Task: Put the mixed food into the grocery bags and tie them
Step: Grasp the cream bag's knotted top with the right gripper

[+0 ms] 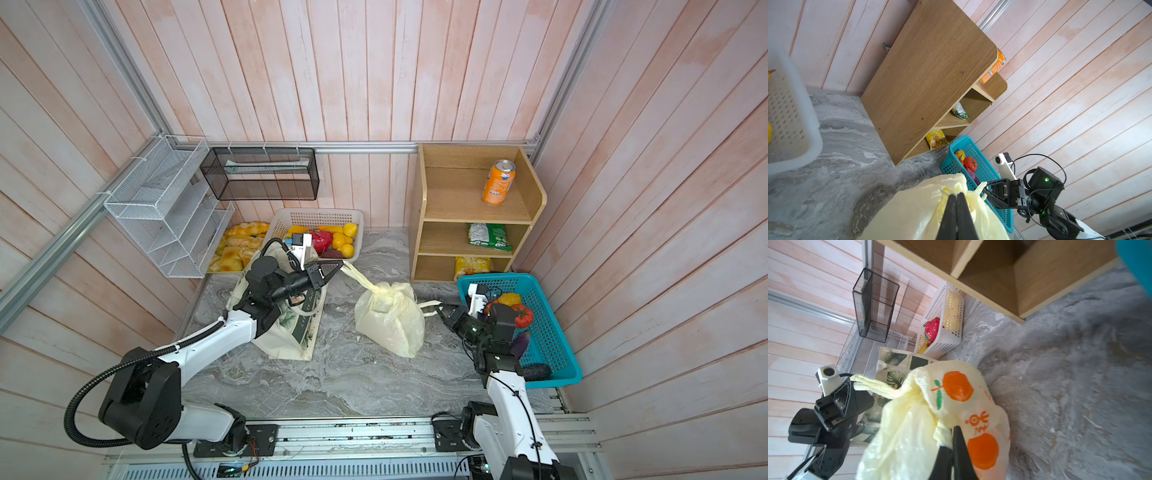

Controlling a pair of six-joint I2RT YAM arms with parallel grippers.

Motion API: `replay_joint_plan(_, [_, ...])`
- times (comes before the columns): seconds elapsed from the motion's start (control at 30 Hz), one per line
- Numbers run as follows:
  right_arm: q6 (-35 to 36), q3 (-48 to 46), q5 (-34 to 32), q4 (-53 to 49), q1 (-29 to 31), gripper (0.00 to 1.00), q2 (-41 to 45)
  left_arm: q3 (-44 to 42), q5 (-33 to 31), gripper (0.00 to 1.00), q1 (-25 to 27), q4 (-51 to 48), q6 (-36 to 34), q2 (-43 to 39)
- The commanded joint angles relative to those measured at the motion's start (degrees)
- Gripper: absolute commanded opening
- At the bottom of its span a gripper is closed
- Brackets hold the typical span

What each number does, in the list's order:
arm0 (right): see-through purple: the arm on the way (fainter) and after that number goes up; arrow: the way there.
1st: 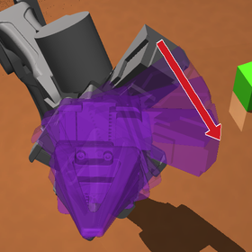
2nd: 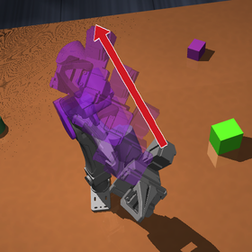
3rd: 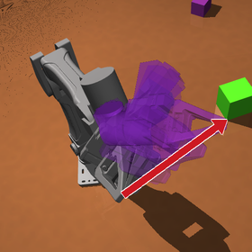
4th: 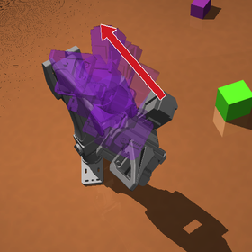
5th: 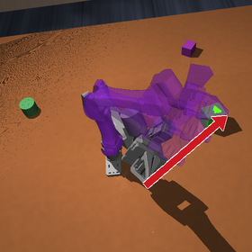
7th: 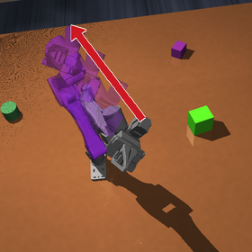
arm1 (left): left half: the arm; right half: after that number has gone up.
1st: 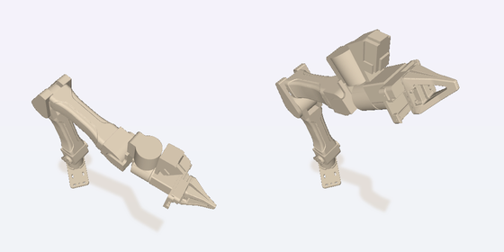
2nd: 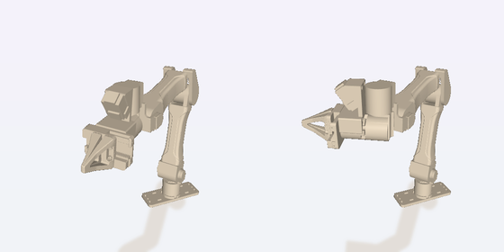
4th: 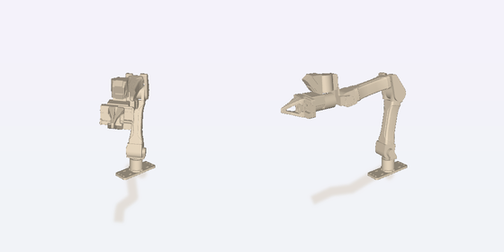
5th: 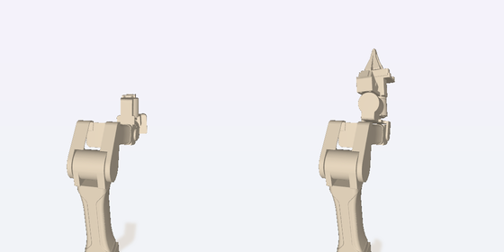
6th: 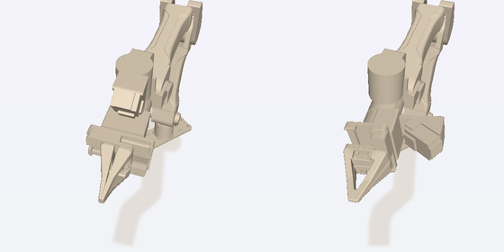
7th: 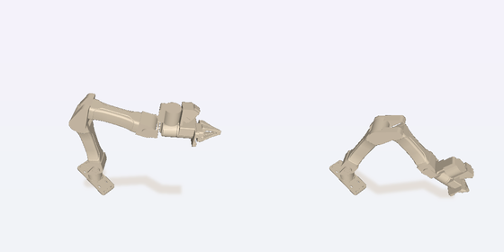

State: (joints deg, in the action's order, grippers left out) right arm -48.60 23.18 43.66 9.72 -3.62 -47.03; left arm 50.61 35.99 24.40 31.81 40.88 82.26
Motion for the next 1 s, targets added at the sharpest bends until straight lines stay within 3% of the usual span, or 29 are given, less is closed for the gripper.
replay_joint_plan(0.0, [2.89, 2.6, -6.64, -2.78, 3.72, 0.0, 1.05, 3.37, 0.75, 0.0, 1.36, -1.9, -3.28, 1.56])
replay_joint_plan(0.47, [3.85, 4.04, -11.16, -1.42, 13.48, 0.0, -1.61, 5.95, 0.15, 0.0, 8.81, -4.31, -6.29, 7.97])
replay_joint_plan(0.7, [4.46, -1.88, -18.96, -3.38, 11.22, 0.0, 2.68, 5.57, -4.26, 0.0, 9.08, -10.09, -9.83, 6.7])
replay_joint_plan(0.83, [4.27, -6.59, -17.73, -4.93, 6.85, 0.0, 4.35, 4.45, -5.92, 0.0, 8.82, -11.52, -11.26, 5.61])
replay_joint_plan(0.97, [2.66, -7.12, -14.1, -3.04, 6.19, 0.0, 6.23, 4.04, -5.2, 0.0, 8.82, -10.72, -11.18, 5.61])
